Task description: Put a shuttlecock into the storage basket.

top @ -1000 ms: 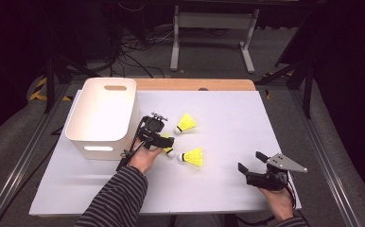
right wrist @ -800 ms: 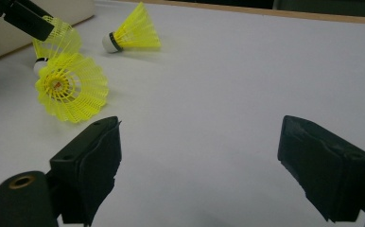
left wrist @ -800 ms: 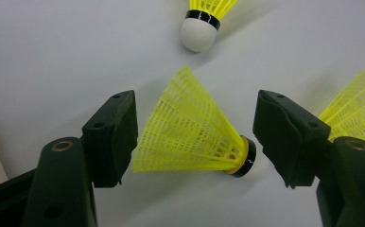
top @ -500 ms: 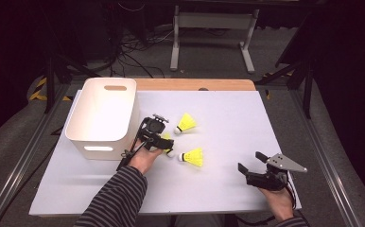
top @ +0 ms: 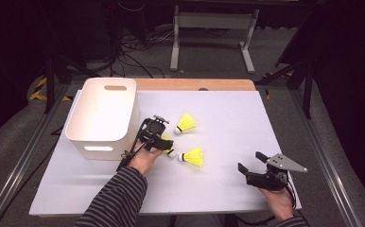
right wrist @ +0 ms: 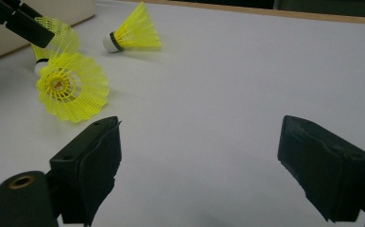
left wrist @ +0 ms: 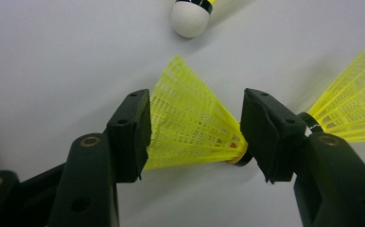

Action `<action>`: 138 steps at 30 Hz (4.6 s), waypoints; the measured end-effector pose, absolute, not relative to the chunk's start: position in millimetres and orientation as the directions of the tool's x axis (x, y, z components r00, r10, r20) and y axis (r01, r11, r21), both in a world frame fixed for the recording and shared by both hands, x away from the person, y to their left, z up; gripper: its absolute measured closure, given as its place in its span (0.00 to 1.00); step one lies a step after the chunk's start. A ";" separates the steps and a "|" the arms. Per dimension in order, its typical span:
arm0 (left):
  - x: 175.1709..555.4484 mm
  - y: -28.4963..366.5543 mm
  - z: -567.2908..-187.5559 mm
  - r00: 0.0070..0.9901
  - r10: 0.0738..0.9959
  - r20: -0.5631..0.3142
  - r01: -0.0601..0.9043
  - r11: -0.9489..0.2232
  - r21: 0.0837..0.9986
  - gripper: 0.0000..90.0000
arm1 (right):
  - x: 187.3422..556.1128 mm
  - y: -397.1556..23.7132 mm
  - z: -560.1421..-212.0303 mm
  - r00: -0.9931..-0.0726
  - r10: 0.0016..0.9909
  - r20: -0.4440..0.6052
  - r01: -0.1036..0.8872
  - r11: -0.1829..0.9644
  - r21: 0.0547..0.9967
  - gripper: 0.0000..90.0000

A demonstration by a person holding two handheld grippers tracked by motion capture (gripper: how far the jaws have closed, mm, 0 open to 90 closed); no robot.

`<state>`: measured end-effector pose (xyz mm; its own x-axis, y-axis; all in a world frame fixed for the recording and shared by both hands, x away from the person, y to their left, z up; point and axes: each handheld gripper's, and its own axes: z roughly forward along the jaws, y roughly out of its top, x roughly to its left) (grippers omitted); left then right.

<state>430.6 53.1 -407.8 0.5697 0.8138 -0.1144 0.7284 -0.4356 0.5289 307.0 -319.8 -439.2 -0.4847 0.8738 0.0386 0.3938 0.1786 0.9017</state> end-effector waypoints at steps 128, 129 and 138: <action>412.4 52.1 -348.0 0.701 0.704 -0.115 0.628 -0.532 0.568 0.99 | 307.8 -319.2 -440.2 -0.485 0.874 0.037 0.398 0.183 0.899 0.16; 412.4 52.6 -347.2 0.701 0.704 -0.113 0.627 -0.532 0.569 0.99 | 307.8 -319.2 -440.2 -0.485 0.874 0.037 0.398 0.183 0.899 0.16; 413.3 58.2 -338.1 0.698 0.705 -0.120 0.625 -0.520 0.582 0.99 | 307.7 -319.3 -440.0 -0.485 0.874 0.037 0.397 0.183 0.899 0.16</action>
